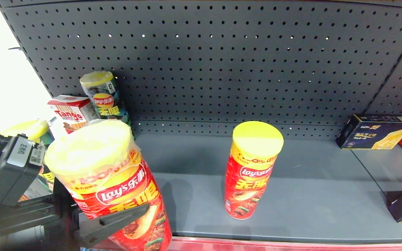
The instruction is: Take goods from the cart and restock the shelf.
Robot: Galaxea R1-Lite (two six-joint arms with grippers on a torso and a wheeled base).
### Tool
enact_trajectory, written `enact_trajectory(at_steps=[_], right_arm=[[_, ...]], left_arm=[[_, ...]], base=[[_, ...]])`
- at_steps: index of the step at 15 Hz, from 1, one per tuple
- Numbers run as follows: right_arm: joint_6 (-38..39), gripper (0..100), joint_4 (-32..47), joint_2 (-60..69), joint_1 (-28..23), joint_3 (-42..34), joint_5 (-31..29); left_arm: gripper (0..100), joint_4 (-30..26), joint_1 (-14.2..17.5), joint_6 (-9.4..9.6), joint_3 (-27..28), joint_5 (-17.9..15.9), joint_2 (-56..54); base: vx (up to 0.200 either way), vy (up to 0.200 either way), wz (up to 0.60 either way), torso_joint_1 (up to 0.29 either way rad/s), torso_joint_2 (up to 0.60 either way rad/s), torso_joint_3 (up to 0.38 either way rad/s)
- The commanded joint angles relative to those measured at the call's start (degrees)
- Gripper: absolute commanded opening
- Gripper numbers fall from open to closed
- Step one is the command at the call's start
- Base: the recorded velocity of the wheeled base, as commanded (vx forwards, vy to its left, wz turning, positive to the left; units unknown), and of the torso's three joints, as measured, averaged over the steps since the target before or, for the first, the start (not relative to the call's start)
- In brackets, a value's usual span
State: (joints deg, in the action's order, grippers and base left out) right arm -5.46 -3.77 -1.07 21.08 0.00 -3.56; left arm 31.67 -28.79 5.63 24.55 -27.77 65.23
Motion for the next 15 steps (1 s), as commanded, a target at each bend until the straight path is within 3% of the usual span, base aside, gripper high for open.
enact_trajectory(at_steps=[1,4,7,11,13,15], right_arm=[[1.42,100,0.25,0.63,-2.88,0.0,-2.33],[3.97,100,0.43,-5.52,-7.19,0.0,-2.42],[4.14,100,0.34,-4.82,-12.46,0.0,-6.64],[7.48,100,0.25,-4.73,-12.46,0.0,-5.67],[4.76,100,3.06,-4.73,-12.46,0.0,3.03],[4.32,100,3.94,-4.73,-12.38,0.0,4.53]], left_arm=[[0,0.23,-1.09,-0.01,0.15,-0.09,0.07],[0,0.23,-1.09,-0.09,0.76,-0.97,0.51],[0,0.32,-0.74,-0.09,0.76,-1.41,0.42],[0,0.41,-0.91,-0.09,0.06,-1.5,0.07],[0,0.41,-1.0,-0.09,0.23,-2.11,0.07],[0,0.41,-1.0,-0.09,0.32,-2.99,0.16]], base=[[0.0,0.0,0.0,0.0,0.0,0.0],[0.0,0.0,0.0,0.0,0.0,0.0],[0.0,0.0,0.0,0.0,0.0,0.0],[0.0,0.0,0.0,0.0,0.0,0.0],[0.0,0.0,0.0,0.0,0.0,0.0],[0.0,0.0,0.0,0.0,0.0,0.0]])
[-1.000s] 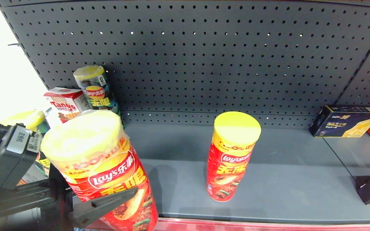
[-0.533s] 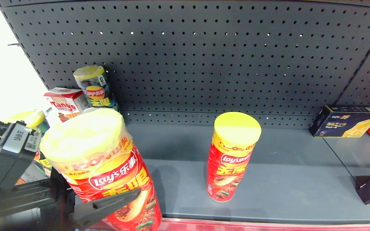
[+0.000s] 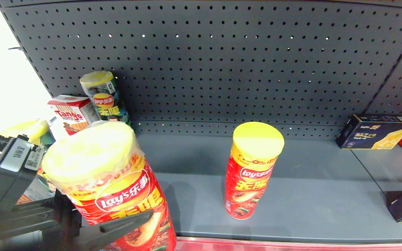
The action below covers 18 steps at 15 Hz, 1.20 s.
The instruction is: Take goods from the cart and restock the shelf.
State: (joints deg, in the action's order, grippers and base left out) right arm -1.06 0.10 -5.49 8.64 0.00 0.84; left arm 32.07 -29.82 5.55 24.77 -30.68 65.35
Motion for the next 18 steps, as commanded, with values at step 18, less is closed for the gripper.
enact_trajectory(at_steps=[18], right_arm=[[-0.08,100,0.08,-0.32,0.06,0.0,0.13]], left_arm=[[0,-7.46,-2.35,3.68,12.85,4.76,11.46]], base=[[0.0,0.0,0.0,0.0,0.0,0.0]])
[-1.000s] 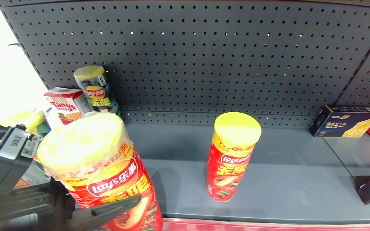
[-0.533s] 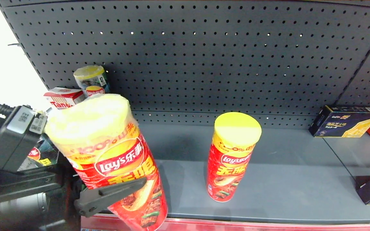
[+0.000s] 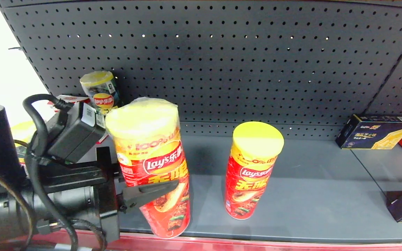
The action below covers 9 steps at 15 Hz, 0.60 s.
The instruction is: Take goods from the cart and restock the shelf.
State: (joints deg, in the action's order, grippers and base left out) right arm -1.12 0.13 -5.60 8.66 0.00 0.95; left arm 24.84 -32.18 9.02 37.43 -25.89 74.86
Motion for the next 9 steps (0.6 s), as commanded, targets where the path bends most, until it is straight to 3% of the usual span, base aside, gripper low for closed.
enact_trajectory(at_steps=[1,5,9], right_arm=[[-0.02,100,0.04,-0.21,0.05,0.0,0.02],[-0.02,100,-0.05,-0.21,0.05,0.0,0.02],[-0.02,100,0.04,-0.21,0.05,0.0,0.02]], left_arm=[[0,1.35,0.28,0.3,0.9,2.16,3.45],[0,-0.67,0.98,0.38,7.57,3.13,7.84],[0,-0.32,3.79,0.56,18.91,2.87,17.77]], base=[[0.0,0.0,0.0,0.0,0.0,0.0],[0.0,0.0,0.0,0.0,0.0,0.0],[0.0,0.0,0.0,0.0,0.0,0.0]])
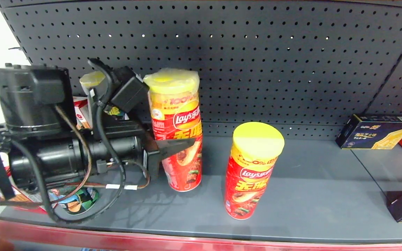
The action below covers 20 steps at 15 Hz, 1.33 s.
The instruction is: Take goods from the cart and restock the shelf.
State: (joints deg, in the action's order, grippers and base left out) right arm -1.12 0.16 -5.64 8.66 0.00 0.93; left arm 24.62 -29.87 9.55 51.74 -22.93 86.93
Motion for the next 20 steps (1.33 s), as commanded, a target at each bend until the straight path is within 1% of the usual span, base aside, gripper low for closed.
enact_trajectory(at_steps=[1,3,4,6,8,10,12,20], right_arm=[[-0.02,100,0.02,-0.16,0.05,0.0,0.04],[-0.02,100,-0.07,-0.16,0.05,0.0,0.04],[-0.02,100,0.02,-0.16,0.05,0.0,0.04],[-0.02,100,-0.07,-0.16,0.05,0.0,0.04],[-0.02,100,0.02,-0.16,0.05,0.0,0.04],[-0.02,100,-0.07,-0.16,0.05,0.0,0.04],[-0.02,100,0.02,-0.16,0.05,0.0,0.04],[-0.02,100,0.02,-0.16,0.05,0.0,0.04]], left_arm=[[0,-0.1,1.57,0.12,7.24,-0.27,8.08],[0,0.07,1.65,1.27,11.46,-0.27,12.12],[0,0.07,1.57,2.5,14.01,-0.54,14.49],[0,0.16,1.48,4.25,15.94,-2.38,16.6],[0,0.25,1.21,5.75,16.47,-2.82,18.36],[0,0.6,1.21,5.92,16.99,-2.82,19.5],[0,3.59,1.13,5.84,18.66,-2.82,22.49],[0,8.33,0.69,5.84,21.83,-2.91,28.21]], base=[[0.0,0.0,0.0,0.0,0.0,0.0],[0.0,0.0,0.0,0.0,0.0,0.0],[0.0,0.0,0.0,0.0,0.0,0.0],[0.0,0.0,0.0,0.0,0.0,0.0],[0.0,0.0,0.0,0.0,0.0,0.0],[0.0,0.0,0.0,0.0,0.0,0.0],[0.0,0.0,0.0,0.0,0.0,0.0],[0.0,0.0,0.0,0.0,0.0,0.0]])
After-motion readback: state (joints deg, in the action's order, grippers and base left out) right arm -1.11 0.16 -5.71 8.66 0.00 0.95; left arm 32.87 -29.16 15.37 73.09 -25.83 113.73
